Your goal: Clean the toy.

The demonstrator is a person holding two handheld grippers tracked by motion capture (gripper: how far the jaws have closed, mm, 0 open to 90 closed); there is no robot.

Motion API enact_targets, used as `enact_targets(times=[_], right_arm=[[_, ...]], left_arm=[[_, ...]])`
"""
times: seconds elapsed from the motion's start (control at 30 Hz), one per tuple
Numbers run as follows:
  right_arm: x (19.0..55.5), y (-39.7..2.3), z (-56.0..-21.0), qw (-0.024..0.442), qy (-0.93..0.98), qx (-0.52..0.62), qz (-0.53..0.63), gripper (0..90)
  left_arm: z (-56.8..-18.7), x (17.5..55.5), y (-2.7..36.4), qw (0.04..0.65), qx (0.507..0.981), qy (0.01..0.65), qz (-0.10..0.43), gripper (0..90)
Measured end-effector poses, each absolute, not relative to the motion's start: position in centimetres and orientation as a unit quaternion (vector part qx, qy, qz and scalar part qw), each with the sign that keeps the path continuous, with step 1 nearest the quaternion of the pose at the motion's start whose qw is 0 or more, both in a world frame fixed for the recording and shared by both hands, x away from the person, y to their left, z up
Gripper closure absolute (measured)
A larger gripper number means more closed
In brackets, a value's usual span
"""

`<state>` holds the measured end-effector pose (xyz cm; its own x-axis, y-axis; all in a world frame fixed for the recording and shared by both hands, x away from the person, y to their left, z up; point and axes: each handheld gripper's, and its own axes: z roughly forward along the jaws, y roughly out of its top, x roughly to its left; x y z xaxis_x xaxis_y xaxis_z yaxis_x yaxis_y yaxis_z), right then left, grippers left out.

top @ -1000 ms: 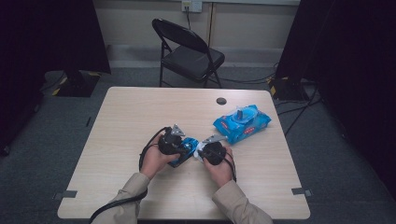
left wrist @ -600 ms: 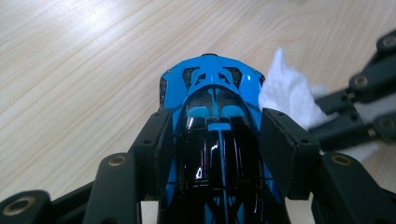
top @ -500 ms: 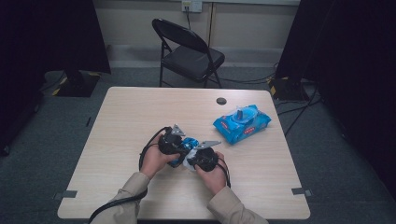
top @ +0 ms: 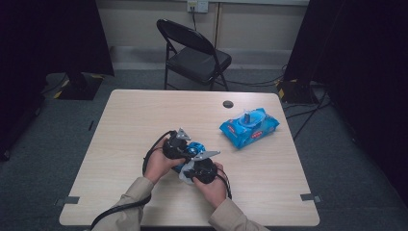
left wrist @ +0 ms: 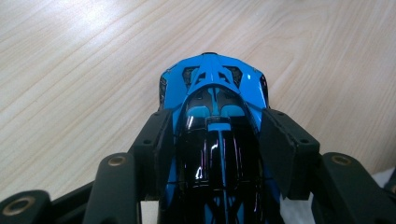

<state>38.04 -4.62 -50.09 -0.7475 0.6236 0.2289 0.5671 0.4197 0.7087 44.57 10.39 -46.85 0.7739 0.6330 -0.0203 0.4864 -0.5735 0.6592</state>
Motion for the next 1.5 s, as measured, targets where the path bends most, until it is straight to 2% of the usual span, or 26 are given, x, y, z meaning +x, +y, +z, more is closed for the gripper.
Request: enact_targets(times=[0.6, 0.8, 1.17, 1.5], right_arm=[[35.8, -2.0, -50.4, -0.030, 0.846, 0.317, 0.427, 87.2], [35.3, -3.9, -49.7, -0.022, 0.848, 0.318, 0.423, 87.3], [37.5, -12.1, -48.0, 0.029, 0.797, 0.406, 0.446, 87.3], [40.2, -14.0, -48.2, 0.065, 0.772, 0.453, 0.441, 87.3]], left_arm=[[-46.8, 44.3, 10.8, 0.332, 0.880, 0.321, 0.109, 46.4], [-46.9, 44.3, 10.8, 0.338, 0.877, 0.325, 0.108, 46.5], [-46.9, 44.3, 10.8, 0.336, 0.878, 0.324, 0.108, 46.5], [-46.8, 44.3, 10.8, 0.336, 0.878, 0.324, 0.108, 46.5]])
